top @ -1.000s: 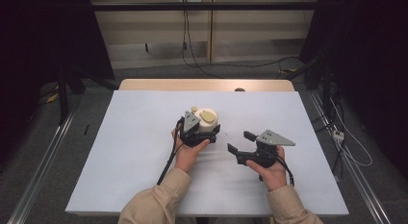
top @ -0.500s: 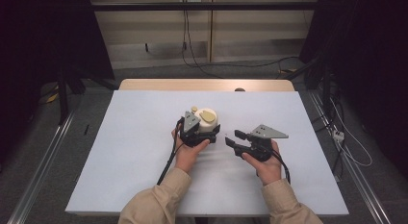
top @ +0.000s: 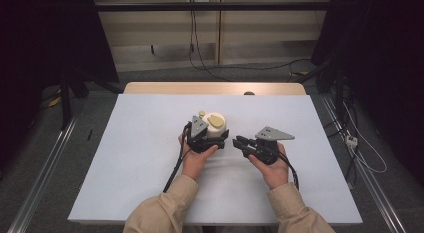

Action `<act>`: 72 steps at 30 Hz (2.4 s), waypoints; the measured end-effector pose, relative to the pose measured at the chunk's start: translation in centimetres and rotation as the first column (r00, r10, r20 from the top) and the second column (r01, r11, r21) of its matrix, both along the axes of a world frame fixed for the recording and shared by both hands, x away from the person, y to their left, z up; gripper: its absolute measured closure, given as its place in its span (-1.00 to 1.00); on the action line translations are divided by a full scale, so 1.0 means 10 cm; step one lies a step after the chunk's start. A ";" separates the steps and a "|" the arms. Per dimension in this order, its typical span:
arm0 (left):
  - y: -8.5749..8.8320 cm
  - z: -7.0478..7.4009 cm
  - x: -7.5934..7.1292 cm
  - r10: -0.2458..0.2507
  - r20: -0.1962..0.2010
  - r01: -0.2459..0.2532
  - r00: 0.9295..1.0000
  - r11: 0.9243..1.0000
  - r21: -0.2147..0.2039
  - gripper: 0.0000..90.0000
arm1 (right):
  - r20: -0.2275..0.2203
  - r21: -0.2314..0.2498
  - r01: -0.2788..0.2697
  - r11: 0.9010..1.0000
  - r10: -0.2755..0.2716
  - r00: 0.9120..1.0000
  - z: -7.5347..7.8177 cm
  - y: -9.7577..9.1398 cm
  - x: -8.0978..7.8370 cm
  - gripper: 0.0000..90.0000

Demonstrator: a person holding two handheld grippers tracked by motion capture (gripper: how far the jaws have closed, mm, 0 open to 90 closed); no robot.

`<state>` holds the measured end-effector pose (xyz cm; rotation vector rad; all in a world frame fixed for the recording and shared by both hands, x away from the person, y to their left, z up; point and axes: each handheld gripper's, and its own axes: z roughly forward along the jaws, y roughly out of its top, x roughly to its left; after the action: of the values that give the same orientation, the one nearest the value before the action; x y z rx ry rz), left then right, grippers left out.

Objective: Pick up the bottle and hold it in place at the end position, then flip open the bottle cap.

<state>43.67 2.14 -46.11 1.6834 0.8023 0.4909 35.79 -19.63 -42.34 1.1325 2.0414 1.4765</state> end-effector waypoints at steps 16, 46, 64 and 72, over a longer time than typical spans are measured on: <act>0.00 0.00 0.00 -0.002 -0.003 0.002 1.000 1.000 0.000 -0.86 | -0.008 -0.007 -0.034 0.999 0.034 0.999 0.03 0.07 0.08 1.00; 0.00 0.00 0.00 -0.003 -0.005 0.003 1.000 1.000 0.002 -0.86 | 0.011 -0.030 -0.054 0.998 0.054 0.998 0.11 0.19 0.20 1.00; 0.00 0.00 0.00 -0.002 -0.006 0.002 1.000 1.000 0.003 -0.86 | 0.016 -0.029 -0.067 0.997 0.067 0.998 0.24 0.24 0.29 1.00; 0.00 0.00 0.00 -0.003 -0.007 0.003 1.000 1.000 0.006 -0.86 | 0.021 -0.038 -0.080 0.996 0.080 0.997 0.27 0.28 0.32 1.00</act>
<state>43.69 2.16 -46.09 1.6920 0.8043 0.4863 38.98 -16.78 -39.67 1.0260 2.1126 1.4752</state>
